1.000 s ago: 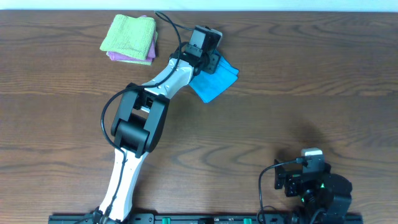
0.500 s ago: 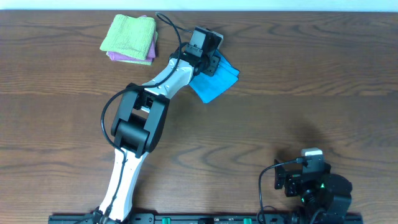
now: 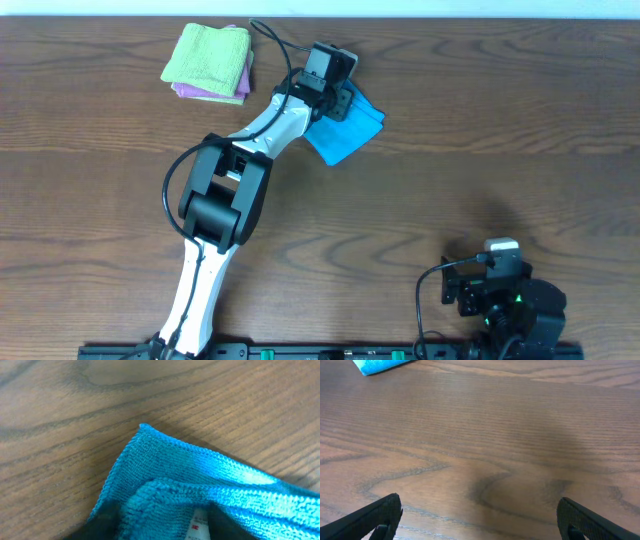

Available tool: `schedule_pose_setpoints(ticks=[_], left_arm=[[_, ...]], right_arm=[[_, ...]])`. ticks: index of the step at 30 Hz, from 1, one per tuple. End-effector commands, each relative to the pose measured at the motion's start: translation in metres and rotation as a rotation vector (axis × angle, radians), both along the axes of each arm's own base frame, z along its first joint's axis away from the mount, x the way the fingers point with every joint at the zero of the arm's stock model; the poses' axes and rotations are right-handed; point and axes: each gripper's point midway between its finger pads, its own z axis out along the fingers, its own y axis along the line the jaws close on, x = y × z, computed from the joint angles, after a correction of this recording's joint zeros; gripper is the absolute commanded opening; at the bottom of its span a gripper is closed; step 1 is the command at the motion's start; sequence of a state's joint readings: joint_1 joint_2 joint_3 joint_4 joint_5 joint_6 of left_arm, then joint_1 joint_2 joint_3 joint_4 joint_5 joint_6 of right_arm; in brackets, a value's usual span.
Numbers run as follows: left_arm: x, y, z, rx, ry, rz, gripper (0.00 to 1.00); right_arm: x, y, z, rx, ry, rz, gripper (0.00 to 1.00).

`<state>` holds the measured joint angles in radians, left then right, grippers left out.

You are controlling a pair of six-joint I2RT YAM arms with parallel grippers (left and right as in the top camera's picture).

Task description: Fold the cloth

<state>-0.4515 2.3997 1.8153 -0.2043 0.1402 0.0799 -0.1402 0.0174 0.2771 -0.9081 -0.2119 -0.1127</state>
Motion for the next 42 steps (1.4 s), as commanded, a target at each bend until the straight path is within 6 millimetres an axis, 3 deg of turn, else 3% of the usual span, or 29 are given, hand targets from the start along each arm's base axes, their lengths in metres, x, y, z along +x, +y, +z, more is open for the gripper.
schedule_pose_setpoints(ticks=[1,2,7,13,23,42], left_arm=[[0.008,0.005,0.0,0.01,-0.013,0.017,0.31],[0.008,0.005,0.0,0.01,-0.013,0.017,0.21],[0.008,0.005,0.0,0.01,-0.014,0.017,0.06],[0.012,0.002,0.004,-0.002,-0.034,0.015,0.06],[0.027,-0.018,0.039,-0.051,-0.127,-0.03,0.06],[0.029,-0.025,0.045,-0.013,-0.18,-0.088,0.06]], right_arm=[[0.0,-0.001,-0.001,0.007,-0.001,-0.011,0.99],[0.0,-0.001,-0.001,0.007,0.0,-0.011,0.99],[0.0,-0.001,-0.001,0.007,-0.001,-0.011,0.99],[0.0,-0.001,-0.001,0.007,-0.001,-0.011,0.99],[0.0,-0.001,-0.001,0.007,0.0,-0.011,0.99],[0.0,-0.001,-0.001,0.007,-0.001,-0.011,0.99]])
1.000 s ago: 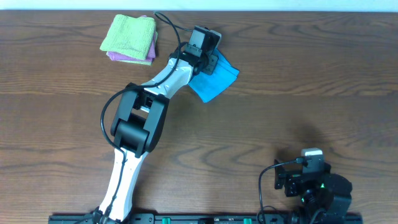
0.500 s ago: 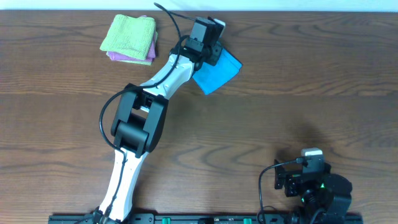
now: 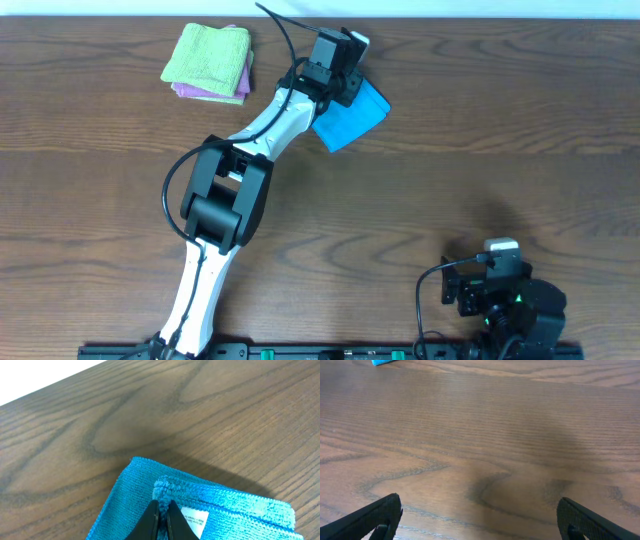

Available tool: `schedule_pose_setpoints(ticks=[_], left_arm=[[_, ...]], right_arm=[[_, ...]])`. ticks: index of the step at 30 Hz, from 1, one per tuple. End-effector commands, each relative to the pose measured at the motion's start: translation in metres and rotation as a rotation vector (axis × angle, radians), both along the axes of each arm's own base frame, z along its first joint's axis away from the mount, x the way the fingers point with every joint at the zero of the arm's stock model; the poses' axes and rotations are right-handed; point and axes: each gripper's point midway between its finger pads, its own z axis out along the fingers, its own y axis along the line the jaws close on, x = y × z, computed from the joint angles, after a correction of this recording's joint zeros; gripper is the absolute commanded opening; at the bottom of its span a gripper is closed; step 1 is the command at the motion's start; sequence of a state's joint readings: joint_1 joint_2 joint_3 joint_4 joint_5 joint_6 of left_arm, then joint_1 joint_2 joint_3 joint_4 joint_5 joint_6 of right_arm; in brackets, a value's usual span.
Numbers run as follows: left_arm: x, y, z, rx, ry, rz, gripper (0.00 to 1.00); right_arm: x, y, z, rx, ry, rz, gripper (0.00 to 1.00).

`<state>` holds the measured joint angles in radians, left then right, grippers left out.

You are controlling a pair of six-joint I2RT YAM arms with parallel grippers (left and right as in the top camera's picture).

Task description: Fold the cloth

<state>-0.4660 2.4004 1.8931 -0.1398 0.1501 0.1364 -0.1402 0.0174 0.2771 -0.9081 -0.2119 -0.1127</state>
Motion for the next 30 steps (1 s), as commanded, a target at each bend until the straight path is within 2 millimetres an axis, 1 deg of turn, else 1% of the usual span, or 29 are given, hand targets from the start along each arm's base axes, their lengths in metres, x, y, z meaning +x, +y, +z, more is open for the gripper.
schedule_pose_setpoints(ticks=[1,4,9,16,19,25,30], left_arm=[[0.007,0.0,0.002,0.028,-0.04,-0.016,0.06],[0.011,0.005,0.003,0.055,-0.057,0.0,0.06],[0.012,0.006,0.004,0.094,-0.087,-0.03,0.06],[0.019,0.009,0.009,0.096,-0.12,-0.029,0.06],[0.02,0.012,0.006,0.098,-0.116,-0.023,0.06],[0.027,0.01,-0.001,0.087,-0.139,-0.02,0.06],[0.028,0.009,-0.009,0.087,-0.139,-0.02,0.06]], right_arm=[[0.0,-0.001,-0.001,0.007,0.0,-0.011,0.99],[0.0,-0.001,-0.001,0.007,0.0,-0.011,0.99],[0.0,-0.001,-0.001,0.007,-0.001,-0.011,0.99],[0.0,-0.001,-0.001,0.007,-0.001,-0.011,0.99],[0.0,-0.001,-0.001,0.007,0.0,-0.011,0.99],[0.0,-0.001,-0.001,0.007,0.0,-0.011,0.99],[0.0,-0.001,-0.001,0.007,0.0,-0.011,0.99]])
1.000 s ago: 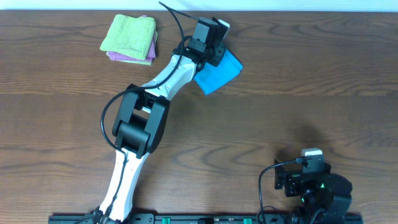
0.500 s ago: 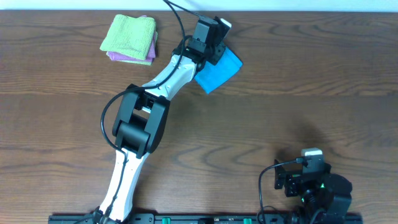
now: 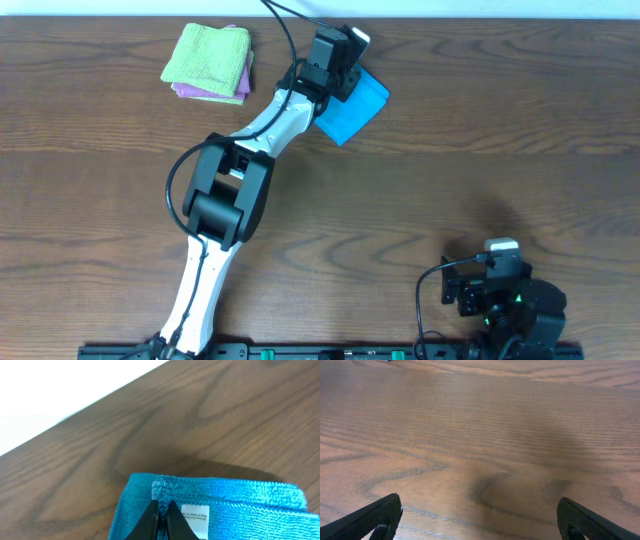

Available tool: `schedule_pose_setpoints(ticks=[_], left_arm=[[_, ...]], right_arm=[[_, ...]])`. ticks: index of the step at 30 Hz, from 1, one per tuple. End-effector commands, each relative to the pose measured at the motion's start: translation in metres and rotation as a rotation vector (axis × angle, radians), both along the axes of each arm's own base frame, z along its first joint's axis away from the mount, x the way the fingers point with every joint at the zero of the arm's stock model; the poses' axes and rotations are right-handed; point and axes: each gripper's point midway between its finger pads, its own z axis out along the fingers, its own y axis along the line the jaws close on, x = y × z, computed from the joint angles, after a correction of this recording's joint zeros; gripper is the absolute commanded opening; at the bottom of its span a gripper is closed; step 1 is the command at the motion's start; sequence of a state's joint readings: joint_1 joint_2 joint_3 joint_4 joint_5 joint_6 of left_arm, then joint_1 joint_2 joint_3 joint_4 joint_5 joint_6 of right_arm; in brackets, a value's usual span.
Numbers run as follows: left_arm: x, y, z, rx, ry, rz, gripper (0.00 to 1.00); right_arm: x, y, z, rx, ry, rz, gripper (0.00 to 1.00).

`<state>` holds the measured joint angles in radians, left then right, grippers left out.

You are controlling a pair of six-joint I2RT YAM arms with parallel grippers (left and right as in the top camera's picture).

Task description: Fold the cloth

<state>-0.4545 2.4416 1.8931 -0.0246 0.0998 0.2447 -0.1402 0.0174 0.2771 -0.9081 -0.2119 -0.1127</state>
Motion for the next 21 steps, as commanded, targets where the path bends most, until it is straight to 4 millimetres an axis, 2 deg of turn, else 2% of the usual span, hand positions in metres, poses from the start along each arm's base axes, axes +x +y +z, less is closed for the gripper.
schedule_pose_setpoints(ticks=[1,6,11,18,19,20,21], left_arm=[[0.007,0.002,-0.004,0.019,-0.016,0.0,0.06],[0.014,0.003,0.005,0.015,-0.065,0.011,0.06],[0.015,0.003,0.006,0.027,-0.076,0.002,0.06],[0.02,0.014,0.006,0.074,-0.096,0.033,0.07],[0.02,0.015,0.006,0.074,-0.096,0.034,0.13],[0.021,0.016,0.005,0.074,-0.095,0.035,0.34],[0.021,0.016,0.005,0.074,-0.095,0.037,0.59]], right_arm=[[0.0,-0.001,-0.001,0.007,-0.001,-0.011,0.99],[0.0,-0.001,-0.001,0.007,0.0,-0.011,0.99],[0.0,-0.001,-0.001,0.007,0.0,-0.011,0.99],[0.0,-0.001,-0.001,0.007,-0.001,-0.011,0.99],[0.0,-0.001,-0.001,0.007,-0.001,-0.011,0.99],[0.0,-0.001,-0.001,0.007,0.0,-0.011,0.99],[0.0,-0.001,-0.001,0.007,-0.001,-0.011,0.99]])
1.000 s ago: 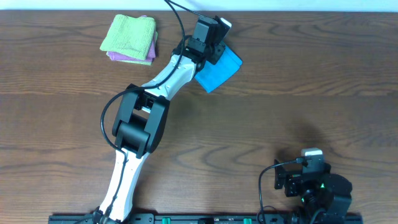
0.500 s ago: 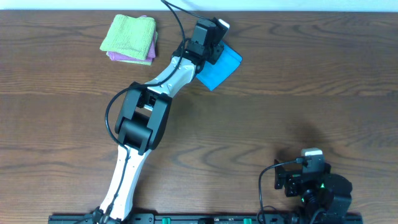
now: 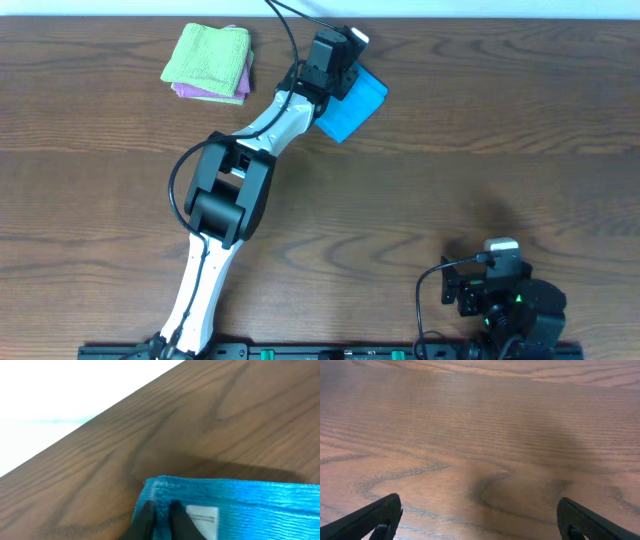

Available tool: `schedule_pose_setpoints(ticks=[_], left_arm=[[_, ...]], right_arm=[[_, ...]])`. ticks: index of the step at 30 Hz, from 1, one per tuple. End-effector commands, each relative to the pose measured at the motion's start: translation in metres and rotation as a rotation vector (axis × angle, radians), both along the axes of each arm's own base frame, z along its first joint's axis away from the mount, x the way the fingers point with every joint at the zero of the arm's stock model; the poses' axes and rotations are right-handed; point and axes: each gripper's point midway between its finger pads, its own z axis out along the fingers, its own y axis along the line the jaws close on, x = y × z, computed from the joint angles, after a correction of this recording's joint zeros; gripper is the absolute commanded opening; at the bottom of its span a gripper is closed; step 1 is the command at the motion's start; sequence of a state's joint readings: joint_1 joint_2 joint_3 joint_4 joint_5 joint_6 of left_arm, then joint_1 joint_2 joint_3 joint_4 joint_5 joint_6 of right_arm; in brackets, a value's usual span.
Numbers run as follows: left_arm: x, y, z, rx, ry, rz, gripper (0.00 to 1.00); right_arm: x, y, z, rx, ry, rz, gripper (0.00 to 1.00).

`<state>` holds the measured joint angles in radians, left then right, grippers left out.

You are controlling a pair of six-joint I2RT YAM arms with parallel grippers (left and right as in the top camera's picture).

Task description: Fold the cloth

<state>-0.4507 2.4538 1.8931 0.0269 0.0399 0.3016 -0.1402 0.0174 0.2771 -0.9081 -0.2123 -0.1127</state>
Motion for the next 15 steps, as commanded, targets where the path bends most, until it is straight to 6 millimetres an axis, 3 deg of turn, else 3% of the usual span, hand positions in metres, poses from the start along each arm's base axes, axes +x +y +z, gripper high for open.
schedule_pose_setpoints(ticks=[1,2,4,10,15], left_arm=[[0.009,0.008,0.003,0.017,-0.024,0.019,0.73],[0.009,0.008,0.003,0.018,-0.024,0.019,0.87],[0.01,0.008,0.003,0.016,-0.027,0.02,0.97],[0.011,0.007,0.013,-0.005,-0.037,0.029,0.98],[0.002,0.014,0.071,-0.189,0.013,0.163,0.95]], right_arm=[[0.0,-0.001,-0.001,0.006,-0.001,-0.011,0.99],[0.0,-0.001,-0.001,0.006,0.0,-0.011,0.99],[0.0,-0.001,-0.001,0.006,-0.001,-0.011,0.99],[0.0,-0.001,-0.001,0.006,0.0,-0.011,0.99],[0.0,-0.001,-0.001,0.006,0.0,-0.011,0.99]])
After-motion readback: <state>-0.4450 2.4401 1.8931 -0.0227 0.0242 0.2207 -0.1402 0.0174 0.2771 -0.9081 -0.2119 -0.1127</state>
